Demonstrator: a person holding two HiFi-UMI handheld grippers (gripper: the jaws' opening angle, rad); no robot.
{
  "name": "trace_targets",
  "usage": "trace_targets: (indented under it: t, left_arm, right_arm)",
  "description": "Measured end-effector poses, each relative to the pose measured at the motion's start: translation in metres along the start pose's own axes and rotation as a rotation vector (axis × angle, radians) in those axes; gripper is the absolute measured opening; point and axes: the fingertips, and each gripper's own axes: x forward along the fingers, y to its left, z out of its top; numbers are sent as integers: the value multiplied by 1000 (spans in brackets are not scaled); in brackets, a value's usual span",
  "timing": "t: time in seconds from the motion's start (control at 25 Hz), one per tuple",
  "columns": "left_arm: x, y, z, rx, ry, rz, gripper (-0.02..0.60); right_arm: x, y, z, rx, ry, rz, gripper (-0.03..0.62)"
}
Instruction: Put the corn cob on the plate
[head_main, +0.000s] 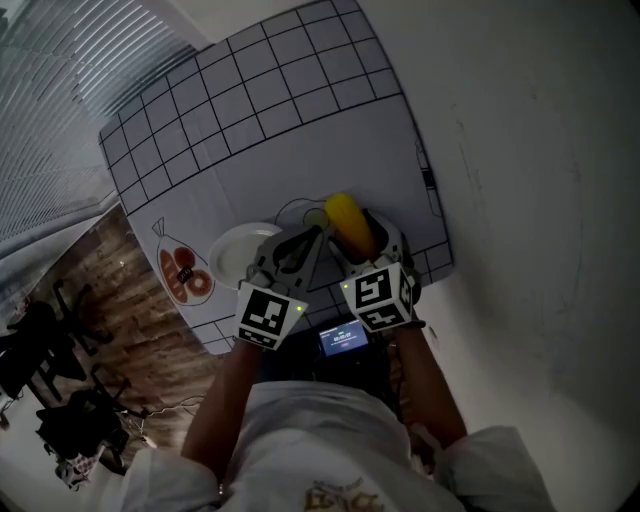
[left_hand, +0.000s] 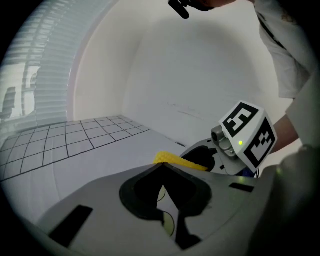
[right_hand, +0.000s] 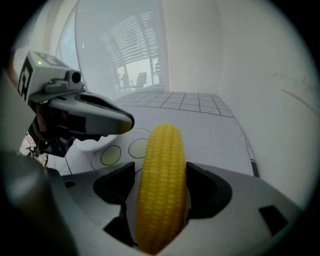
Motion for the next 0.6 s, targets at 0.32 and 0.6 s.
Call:
trace_targets:
  t: [0.32,0.6]
  left_arm:
    - [-1,-2,-4,-3,6,9,8]
    - [-5,-1,-1,14,7,16,8]
  right_arm:
    - [-1,-2,-1,10,-38,-37,328]
    - [-1,-3,0,-28,-15,-4,256]
